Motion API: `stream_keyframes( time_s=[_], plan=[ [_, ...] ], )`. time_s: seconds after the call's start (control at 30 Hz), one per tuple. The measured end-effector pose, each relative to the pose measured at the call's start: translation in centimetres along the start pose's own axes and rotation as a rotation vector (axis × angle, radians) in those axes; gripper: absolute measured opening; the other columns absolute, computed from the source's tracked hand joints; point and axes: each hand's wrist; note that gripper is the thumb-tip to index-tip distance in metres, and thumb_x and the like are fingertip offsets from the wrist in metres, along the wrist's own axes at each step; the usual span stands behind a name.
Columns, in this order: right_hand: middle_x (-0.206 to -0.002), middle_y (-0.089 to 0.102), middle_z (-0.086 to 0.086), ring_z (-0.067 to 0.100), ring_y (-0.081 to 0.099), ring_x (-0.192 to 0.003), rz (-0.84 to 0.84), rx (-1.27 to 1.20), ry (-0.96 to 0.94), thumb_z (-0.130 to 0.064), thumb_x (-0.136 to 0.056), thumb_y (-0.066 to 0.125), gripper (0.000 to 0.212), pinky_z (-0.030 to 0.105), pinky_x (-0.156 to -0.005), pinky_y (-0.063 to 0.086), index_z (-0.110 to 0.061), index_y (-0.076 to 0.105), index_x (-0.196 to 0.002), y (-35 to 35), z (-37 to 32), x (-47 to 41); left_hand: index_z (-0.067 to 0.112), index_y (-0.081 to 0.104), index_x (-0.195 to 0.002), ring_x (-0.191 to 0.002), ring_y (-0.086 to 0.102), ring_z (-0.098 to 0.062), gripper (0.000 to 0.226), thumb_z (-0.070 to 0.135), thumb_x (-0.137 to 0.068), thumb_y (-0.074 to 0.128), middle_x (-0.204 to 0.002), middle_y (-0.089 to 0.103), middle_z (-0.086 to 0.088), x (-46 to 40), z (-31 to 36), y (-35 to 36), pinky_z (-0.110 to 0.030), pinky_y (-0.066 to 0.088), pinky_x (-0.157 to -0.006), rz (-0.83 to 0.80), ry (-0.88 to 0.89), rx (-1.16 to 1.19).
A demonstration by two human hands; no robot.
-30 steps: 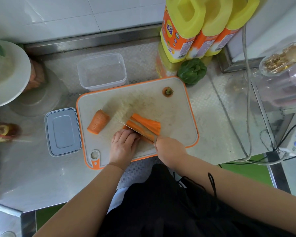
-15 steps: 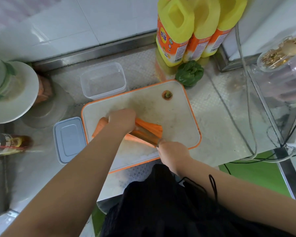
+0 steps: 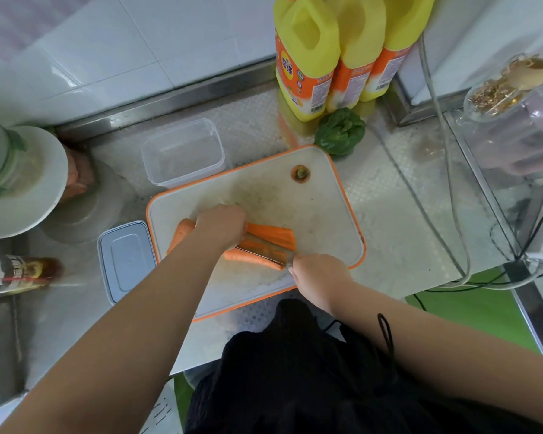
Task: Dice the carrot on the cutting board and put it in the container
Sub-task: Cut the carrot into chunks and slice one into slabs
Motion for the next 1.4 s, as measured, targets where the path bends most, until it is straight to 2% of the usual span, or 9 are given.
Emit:
stream_keyframes(
  time_s=[0.13, 0.27, 0.47, 0.6, 0.8, 0.93, 1.17, 1.27, 1.4],
  plan=[
    [-0.085, 0.058, 0.003, 0.024, 0.062, -0.083, 0.027, 0.018, -0.009, -0.016, -0.098, 0.044, 0.013, 0.027, -0.06, 0.034, -0.012, 0.055, -0.104, 0.5, 0.6, 0.9, 0.028, 0.053, -0.092, -0.093, 0.051, -0.018, 0.007, 0.022, -0.096, 0.053, -0.09, 0.051, 0.007, 0.6, -0.2, -0.4, -0.031, 0.035, -0.068, 0.01, 0.124, 0.002],
    [-0.084, 0.059, 0.002, 0.025, 0.061, -0.078, 0.035, 0.013, -0.004, -0.016, -0.097, 0.044, 0.013, 0.026, -0.056, 0.033, -0.012, 0.055, -0.103, 0.5, 0.5, 1.1, 0.029, 0.064, -0.106, -0.107, 0.05, -0.013, 0.019, 0.017, -0.097, 0.052, -0.104, 0.06, 0.01, 0.9, 0.1, -0.8, -0.032, 0.043, -0.085, 0.075, 0.241, 0.143],
    [-0.093, 0.064, 0.004, 0.027, 0.064, -0.087, 0.076, -0.022, -0.002, -0.023, -0.099, 0.041, 0.019, 0.029, -0.062, 0.035, -0.012, 0.056, -0.104, 0.5, 0.4, 1.2, 0.028, 0.07, -0.097, -0.104, 0.047, -0.009, 0.022, 0.013, -0.096, 0.054, -0.102, 0.063, 0.016, 1.6, 1.0, -1.8, -0.03, 0.041, -0.089, 0.228, 0.384, 0.271],
    [-0.089, 0.062, 0.005, 0.027, 0.063, -0.086, 0.06, -0.029, -0.005, -0.026, -0.101, 0.039, 0.022, 0.029, -0.063, 0.035, -0.012, 0.055, -0.103, 0.3, 0.4, 1.2, 0.025, 0.07, -0.099, -0.104, 0.049, -0.012, 0.02, 0.013, -0.094, 0.054, -0.103, 0.063, 0.012, 0.5, 0.6, -1.2, -0.031, 0.04, -0.09, 0.175, 0.333, 0.273],
    [-0.065, 0.035, -0.005, 0.021, 0.049, -0.07, 0.035, 0.002, -0.003, -0.025, -0.101, 0.038, 0.022, 0.028, -0.06, 0.034, -0.013, 0.056, -0.101, 0.4, 0.4, 0.9, 0.021, 0.07, -0.101, -0.107, 0.057, -0.018, 0.016, 0.015, -0.093, 0.058, -0.108, 0.065, 0.004, -1.1, -0.6, 1.1, -0.036, 0.044, -0.093, 0.141, 0.225, 0.282],
    [-0.08, 0.055, 0.002, 0.024, 0.061, -0.081, 0.05, -0.013, -0.003, -0.03, -0.102, 0.035, 0.026, 0.028, -0.061, 0.034, -0.012, 0.055, -0.103, 0.0, 0.4, 0.9, 0.021, 0.069, -0.098, -0.105, 0.056, -0.018, 0.014, 0.016, -0.091, 0.058, -0.106, 0.064, 0.004, -1.4, -0.9, 1.3, -0.037, 0.044, -0.091, 0.176, 0.184, 0.318],
    [-0.079, 0.056, 0.002, 0.023, 0.058, -0.074, 0.048, 0.004, 0.004, -0.032, -0.102, 0.034, 0.029, 0.029, -0.06, 0.036, -0.012, 0.055, -0.101, -0.1, 0.4, 0.8, 0.022, 0.065, -0.107, -0.112, 0.05, -0.022, 0.017, 0.026, -0.09, 0.064, -0.112, 0.057, 0.0, -1.2, -0.9, 1.5, -0.039, 0.042, -0.093, 0.253, 0.172, 0.249],
    [-0.079, 0.055, 0.002, 0.023, 0.058, -0.075, 0.045, 0.008, 0.007, -0.032, -0.102, 0.034, 0.029, 0.029, -0.06, 0.036, -0.012, 0.054, -0.101, 0.0, 0.3, 0.9, 0.023, 0.061, -0.111, -0.113, 0.046, -0.021, 0.025, 0.024, -0.087, 0.068, -0.116, 0.052, 0.001, -0.7, 0.7, 1.1, -0.034, 0.039, -0.092, 0.272, 0.373, 0.139],
    [-0.089, 0.063, 0.005, 0.025, 0.062, -0.082, 0.044, 0.014, 0.012, -0.031, -0.102, 0.035, 0.027, 0.029, -0.06, 0.035, -0.011, 0.054, -0.102, 0.2, 0.2, 0.9, 0.027, 0.053, -0.114, -0.105, 0.042, -0.02, 0.033, 0.008, -0.088, 0.055, -0.115, 0.045, 0.001, -0.5, 2.5, 0.9, -0.029, 0.037, -0.082, 0.24, 0.62, -0.075]
  ],
)
Point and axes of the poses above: each hand's wrist, its own x-axis away from the middle knuckle, its own y-axis out of the palm, z = x × y
